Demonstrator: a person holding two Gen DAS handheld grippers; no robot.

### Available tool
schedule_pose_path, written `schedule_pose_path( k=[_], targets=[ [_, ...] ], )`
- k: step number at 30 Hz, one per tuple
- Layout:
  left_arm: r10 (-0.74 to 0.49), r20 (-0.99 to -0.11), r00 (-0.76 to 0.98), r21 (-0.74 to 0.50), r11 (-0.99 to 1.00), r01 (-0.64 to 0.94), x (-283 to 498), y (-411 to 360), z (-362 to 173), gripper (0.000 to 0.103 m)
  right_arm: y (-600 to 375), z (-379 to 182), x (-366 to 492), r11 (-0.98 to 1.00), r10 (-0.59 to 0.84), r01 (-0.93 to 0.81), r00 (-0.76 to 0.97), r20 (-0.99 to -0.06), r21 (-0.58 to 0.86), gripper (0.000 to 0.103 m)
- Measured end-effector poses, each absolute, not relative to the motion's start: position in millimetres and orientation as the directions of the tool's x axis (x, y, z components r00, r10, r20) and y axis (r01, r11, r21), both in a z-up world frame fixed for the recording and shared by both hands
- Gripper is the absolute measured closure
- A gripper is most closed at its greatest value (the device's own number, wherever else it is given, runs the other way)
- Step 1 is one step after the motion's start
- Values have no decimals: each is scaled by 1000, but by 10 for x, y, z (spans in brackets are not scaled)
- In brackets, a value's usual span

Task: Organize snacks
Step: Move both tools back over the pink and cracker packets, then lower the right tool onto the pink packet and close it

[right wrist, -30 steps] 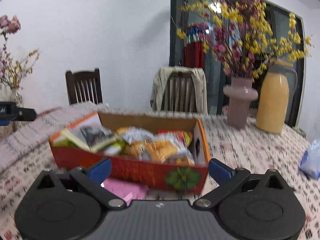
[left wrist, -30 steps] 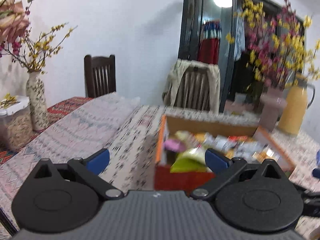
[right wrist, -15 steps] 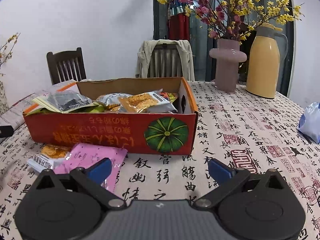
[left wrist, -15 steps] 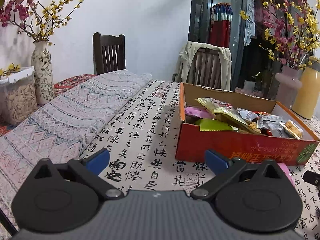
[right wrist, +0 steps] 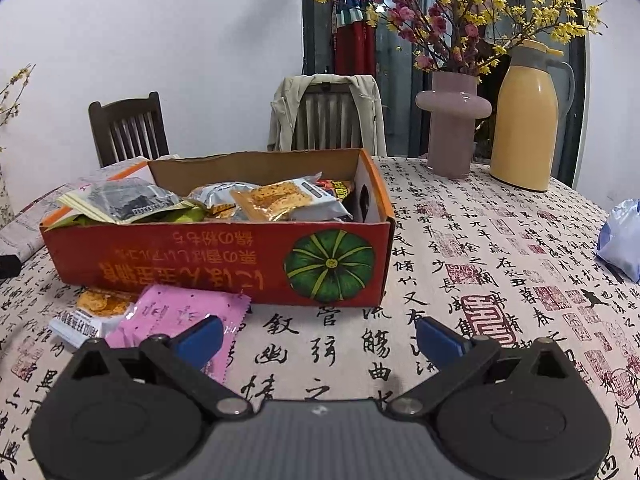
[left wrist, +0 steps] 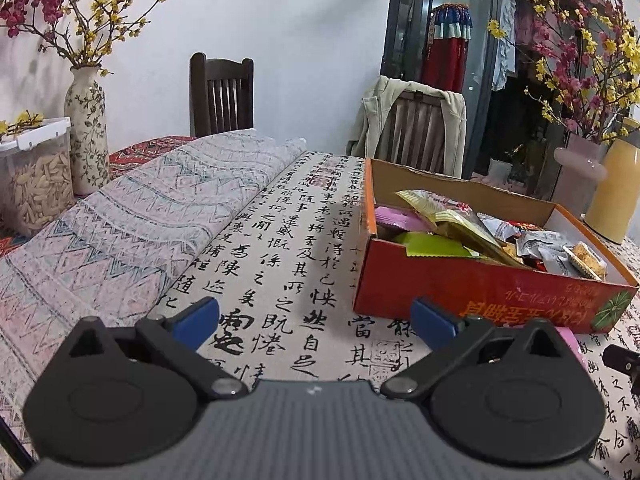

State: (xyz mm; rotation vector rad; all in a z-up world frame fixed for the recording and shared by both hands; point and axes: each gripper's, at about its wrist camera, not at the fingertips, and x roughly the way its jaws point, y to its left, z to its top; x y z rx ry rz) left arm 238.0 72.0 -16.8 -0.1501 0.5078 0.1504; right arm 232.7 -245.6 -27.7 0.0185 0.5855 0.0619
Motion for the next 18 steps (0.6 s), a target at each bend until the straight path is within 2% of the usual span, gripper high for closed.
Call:
schedule_pose_path(
  k=[9, 18],
  targets=[
    [56, -530, 846, -158, 974, -163, 2433, 794, -215, 0, -2461, -222, 2280, 1000, 27, -21, 849, -527, 18, 0],
    [23, -554, 832, -194, 969, -156, 2455, 841, -249, 0, -2134, -130, 2264, 994, 104, -112, 826, -554, 20, 0]
  ],
)
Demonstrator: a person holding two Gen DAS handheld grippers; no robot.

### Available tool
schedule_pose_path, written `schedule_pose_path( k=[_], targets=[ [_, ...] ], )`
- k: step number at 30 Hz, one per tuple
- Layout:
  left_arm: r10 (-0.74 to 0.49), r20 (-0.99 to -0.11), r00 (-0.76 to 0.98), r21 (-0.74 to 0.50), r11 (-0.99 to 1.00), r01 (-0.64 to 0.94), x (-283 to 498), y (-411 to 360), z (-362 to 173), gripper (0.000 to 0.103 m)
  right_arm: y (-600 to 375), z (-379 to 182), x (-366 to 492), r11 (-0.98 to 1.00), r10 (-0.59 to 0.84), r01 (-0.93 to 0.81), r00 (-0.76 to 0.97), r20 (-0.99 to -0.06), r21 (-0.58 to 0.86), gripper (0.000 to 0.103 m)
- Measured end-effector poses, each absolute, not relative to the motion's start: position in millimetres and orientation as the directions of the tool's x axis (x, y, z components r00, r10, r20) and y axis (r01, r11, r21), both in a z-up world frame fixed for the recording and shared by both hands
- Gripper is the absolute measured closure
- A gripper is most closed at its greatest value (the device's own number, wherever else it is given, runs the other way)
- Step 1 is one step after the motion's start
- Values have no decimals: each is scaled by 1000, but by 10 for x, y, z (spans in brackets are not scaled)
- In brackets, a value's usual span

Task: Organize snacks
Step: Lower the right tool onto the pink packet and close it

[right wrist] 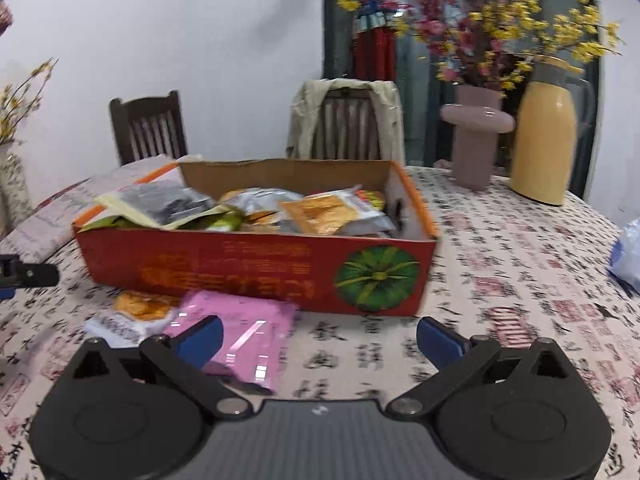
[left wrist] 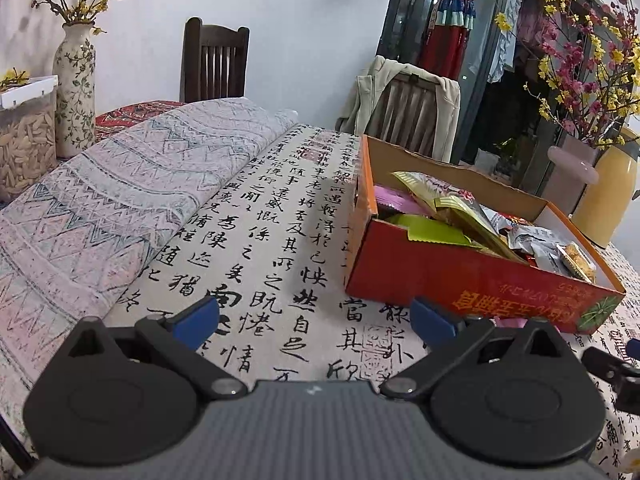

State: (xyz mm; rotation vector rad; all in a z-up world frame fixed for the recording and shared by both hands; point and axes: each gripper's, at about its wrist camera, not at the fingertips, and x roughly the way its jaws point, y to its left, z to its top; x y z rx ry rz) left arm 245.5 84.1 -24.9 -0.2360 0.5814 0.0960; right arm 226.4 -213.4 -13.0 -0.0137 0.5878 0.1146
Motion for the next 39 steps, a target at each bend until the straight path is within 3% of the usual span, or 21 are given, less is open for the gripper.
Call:
schedule_pose_path(
  k=[9, 14, 32, 39],
  targets=[
    [29, -572, 820, -204, 963, -176, 2485, 877, -268, 0, -1642, -116, 2636, 986, 139, -165, 751, -646, 20, 0],
    [29, -578, 816, -207, 962, -181, 2490, 887, -279, 0, -1508, -267, 2827, 990, 89, -143, 707, -701, -19, 0],
    [31, -593, 804, -213, 958, -194, 2499, 911, -291, 0, -1632, -374, 2871, 989, 123, -145, 690, -713, 30, 0],
    [32, -605, 796, -216, 955, -202, 2523, 929, -311, 0, -1662, -312, 2735, 982, 159, -185, 707, -689, 37, 35]
  ],
)
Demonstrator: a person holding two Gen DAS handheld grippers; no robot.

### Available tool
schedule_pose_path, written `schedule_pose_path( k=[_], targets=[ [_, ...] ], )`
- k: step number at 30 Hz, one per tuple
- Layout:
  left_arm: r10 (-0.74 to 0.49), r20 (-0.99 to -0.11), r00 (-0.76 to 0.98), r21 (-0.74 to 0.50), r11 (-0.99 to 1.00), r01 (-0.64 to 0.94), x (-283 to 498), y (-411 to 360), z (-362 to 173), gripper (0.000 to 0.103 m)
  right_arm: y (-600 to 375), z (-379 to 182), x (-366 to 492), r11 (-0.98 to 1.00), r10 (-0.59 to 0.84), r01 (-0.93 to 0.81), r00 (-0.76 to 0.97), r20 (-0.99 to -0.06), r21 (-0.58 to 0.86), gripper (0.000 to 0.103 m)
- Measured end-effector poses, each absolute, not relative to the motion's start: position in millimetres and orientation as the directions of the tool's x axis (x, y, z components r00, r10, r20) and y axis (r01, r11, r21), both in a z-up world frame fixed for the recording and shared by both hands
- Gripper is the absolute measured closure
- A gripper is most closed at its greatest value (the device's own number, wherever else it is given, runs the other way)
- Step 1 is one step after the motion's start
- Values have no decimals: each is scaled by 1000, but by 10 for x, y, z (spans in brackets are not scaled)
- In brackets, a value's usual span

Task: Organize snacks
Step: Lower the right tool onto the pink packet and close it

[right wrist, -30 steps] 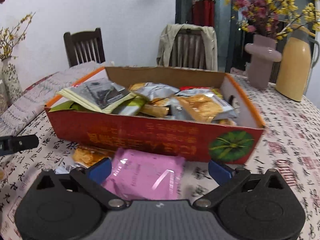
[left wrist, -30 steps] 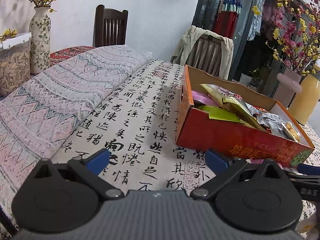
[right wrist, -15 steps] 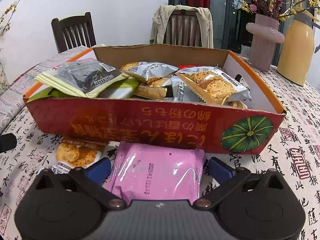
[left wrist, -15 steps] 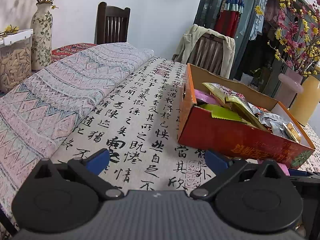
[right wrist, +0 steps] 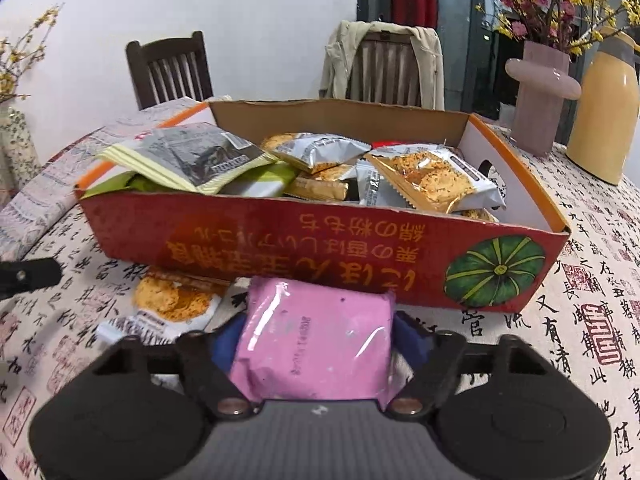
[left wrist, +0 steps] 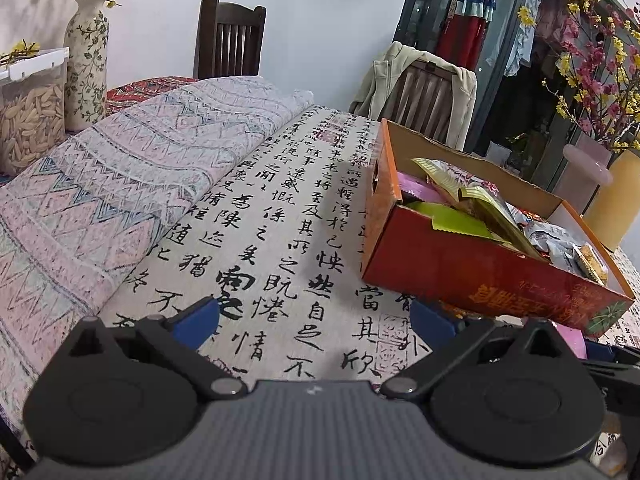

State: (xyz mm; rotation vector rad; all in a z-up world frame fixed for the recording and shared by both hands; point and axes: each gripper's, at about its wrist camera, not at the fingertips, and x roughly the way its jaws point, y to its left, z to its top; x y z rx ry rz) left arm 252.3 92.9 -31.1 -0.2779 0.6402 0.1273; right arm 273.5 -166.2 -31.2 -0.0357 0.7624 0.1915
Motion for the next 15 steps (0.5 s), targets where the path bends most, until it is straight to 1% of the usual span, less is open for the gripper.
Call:
schedule_pose_path(
  k=[1, 8, 15],
  targets=[
    [32, -605, 795, -216, 955, -202, 2524, 928, -312, 0, -1676, -301, 2706, 981, 164, -191, 708, -687, 37, 38],
    [35, -613, 789, -214, 954, -209, 2540, 931, -326, 0, -1802, -163, 2495, 980, 171, -198, 761, -626, 28, 38],
    [42, -628, 777, -206, 954, -218, 2567, 930, -347, 0, -2128, -105, 2399, 989, 118, -145, 797, -592, 1, 38]
  ],
)
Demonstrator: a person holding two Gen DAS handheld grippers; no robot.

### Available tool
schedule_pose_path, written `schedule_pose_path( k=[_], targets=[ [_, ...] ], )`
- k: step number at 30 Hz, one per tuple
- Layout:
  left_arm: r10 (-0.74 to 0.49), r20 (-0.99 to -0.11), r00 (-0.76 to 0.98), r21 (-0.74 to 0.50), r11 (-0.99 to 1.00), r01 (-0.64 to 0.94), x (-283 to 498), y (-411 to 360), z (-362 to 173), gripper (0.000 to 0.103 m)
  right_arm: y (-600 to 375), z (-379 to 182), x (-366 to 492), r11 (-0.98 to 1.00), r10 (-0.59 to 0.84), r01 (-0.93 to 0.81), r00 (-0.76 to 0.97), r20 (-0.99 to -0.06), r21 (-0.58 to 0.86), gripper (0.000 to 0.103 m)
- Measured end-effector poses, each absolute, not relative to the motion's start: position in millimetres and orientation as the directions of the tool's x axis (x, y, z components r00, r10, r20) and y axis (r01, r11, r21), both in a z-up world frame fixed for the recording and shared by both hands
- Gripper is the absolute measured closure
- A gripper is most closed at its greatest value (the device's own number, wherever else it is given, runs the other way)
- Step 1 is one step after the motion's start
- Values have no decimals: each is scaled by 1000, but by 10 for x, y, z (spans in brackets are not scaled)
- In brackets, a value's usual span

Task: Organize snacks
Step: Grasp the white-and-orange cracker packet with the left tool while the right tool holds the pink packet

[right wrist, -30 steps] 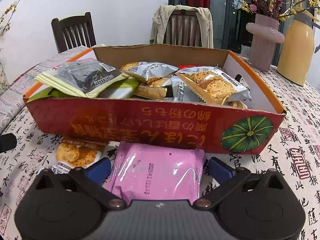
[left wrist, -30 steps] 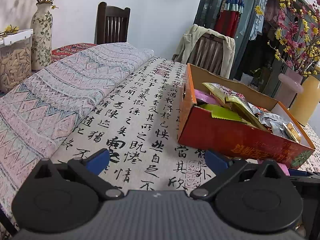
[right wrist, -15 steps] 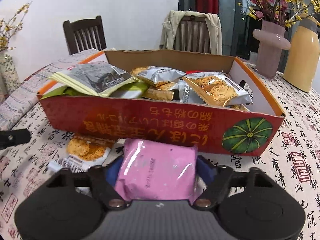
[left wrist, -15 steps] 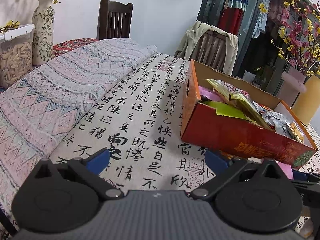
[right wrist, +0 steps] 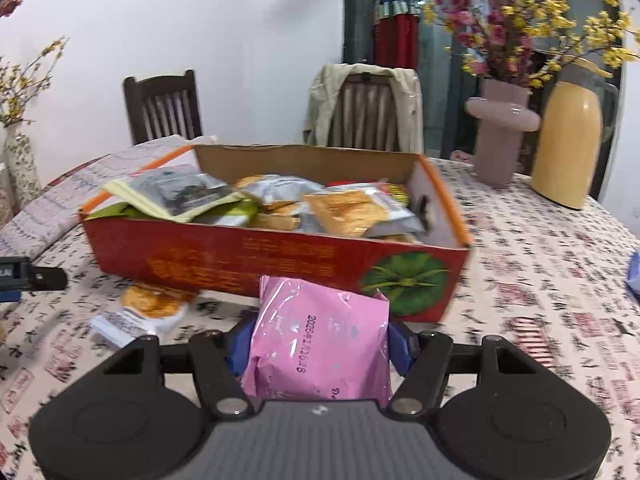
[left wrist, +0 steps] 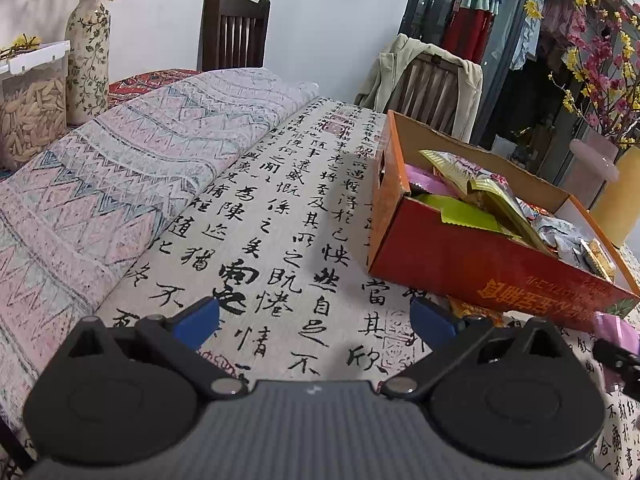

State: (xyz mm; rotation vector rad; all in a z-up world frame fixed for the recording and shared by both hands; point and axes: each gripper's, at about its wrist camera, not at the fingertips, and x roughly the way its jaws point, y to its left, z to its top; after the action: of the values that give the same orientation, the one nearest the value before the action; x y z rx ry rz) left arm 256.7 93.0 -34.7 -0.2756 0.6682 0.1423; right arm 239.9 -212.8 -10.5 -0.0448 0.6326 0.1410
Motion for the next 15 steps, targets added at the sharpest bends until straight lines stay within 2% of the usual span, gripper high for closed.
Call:
schedule_pose_path(
  k=[7, 15],
  targets=[
    [53, -650, 759, -196, 952, -234, 2608, 942, -382, 0, -2451, -175, 2444, 997, 50, -77, 808, -587, -21, 38],
    [88, -659, 747, -147, 959, -242, 2635, 880, -399, 0, -2535, -272, 2476, 998, 66, -66, 820, -569, 21, 38]
  ],
)
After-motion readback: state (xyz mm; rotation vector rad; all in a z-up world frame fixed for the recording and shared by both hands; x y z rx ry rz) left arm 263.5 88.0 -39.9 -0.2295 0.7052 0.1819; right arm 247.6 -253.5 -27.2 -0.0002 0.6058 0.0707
